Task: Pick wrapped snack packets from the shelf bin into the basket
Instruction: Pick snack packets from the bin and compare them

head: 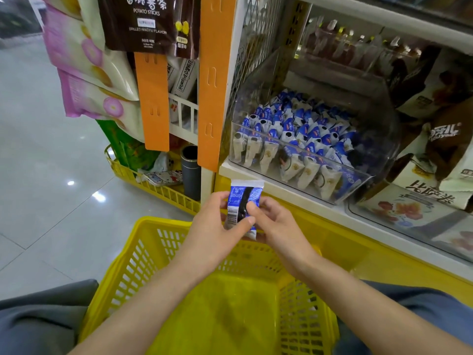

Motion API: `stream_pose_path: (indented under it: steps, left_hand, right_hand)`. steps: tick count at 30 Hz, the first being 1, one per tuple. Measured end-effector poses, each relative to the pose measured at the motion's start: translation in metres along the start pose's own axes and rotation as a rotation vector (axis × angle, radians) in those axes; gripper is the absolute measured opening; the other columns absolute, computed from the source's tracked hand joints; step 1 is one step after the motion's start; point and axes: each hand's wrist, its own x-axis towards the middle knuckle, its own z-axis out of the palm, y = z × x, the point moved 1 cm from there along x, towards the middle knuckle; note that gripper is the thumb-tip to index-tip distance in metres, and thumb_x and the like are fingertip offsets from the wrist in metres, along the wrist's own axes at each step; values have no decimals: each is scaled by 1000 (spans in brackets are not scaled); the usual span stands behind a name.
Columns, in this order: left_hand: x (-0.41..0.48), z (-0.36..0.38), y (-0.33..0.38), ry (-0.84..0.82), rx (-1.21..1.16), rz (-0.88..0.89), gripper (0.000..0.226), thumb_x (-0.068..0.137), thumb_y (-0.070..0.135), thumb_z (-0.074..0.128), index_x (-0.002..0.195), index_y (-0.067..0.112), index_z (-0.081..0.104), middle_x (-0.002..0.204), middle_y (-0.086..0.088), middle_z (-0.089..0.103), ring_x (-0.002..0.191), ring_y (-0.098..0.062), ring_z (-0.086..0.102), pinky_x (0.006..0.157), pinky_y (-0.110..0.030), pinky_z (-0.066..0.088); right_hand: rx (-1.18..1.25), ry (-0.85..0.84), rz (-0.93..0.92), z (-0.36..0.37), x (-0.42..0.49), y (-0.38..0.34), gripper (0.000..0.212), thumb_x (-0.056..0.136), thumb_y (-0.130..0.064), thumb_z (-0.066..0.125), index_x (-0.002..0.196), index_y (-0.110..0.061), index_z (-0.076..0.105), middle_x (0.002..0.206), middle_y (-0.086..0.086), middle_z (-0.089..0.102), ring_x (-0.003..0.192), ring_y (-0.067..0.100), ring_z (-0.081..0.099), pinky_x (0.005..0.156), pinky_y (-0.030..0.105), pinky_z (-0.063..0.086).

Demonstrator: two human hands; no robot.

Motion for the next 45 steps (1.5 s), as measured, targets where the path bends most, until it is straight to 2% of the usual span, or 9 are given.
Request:
stream_pose_path:
  steps: [7,11,14,25,29,33,36,40,45]
  left_hand:
    - [3,1,-7,-67,152,69,46,91,18,52,136,23,42,103,9,63,93,-7,61,82,-17,46]
    - [-2,0,-8,-39,243,133,34,95,15,43,128,23,40,109,3,62,74,-7,56,60,-11,41]
    - [-5,-2,-6,-23,333,213,21,97,23,40,117,23,43,110,2,61,90,-12,58,71,-23,46]
    - [-1,-5,-7,-18,362,222,7,98,23,34,96,25,41,65,7,51,58,-10,50,47,-25,33]
    - [7,-8,-2,-15,2,-12,20,99,26,35,87,21,49,79,-10,62,71,-20,60,63,-27,51]
    - [8,-7,4,-175,-400,-201,23,89,40,47,103,24,56,104,-2,66,97,-14,64,82,-26,53]
    - [6,-5,5,-207,-346,-197,30,87,28,59,116,29,52,111,5,65,104,-8,62,77,-14,50]
    - [5,-7,7,-253,-360,-225,31,91,11,53,120,21,54,117,-1,65,112,-17,58,101,-37,42]
    - [2,-9,9,-335,-300,-170,31,92,11,54,121,18,54,114,-4,67,110,-22,60,97,-40,45]
  right_hand:
    - [-78,28,-80,-2,4,4,13,92,-11,53,104,-13,53,103,8,66,75,1,63,58,13,48]
    - [-135,26,-97,1,5,8,16,91,-14,54,106,-15,49,110,3,63,78,0,65,62,21,55]
    - [-149,7,-88,2,4,9,23,92,-23,52,113,-14,47,113,4,62,88,9,66,70,29,57]
    - [-184,21,-132,5,2,10,12,91,-22,54,100,-21,46,111,6,60,84,14,65,65,28,57]
    - [-232,-60,-178,1,3,6,20,94,-21,49,113,-24,48,117,-3,59,104,15,60,87,36,53]
    - [-296,-105,-265,-2,-1,0,35,95,-13,46,128,-24,45,126,-2,54,109,11,57,92,31,50]
    - [-371,-86,-304,-2,-3,-3,41,93,-6,50,127,-28,45,127,0,51,101,8,57,86,26,52]
    - [-253,-5,-211,-5,-3,-7,42,88,-8,59,127,-16,44,120,2,55,89,12,57,74,21,51]
    - [-187,-21,-103,-12,-3,-16,20,93,-15,51,110,-8,60,108,11,67,87,10,60,71,17,49]
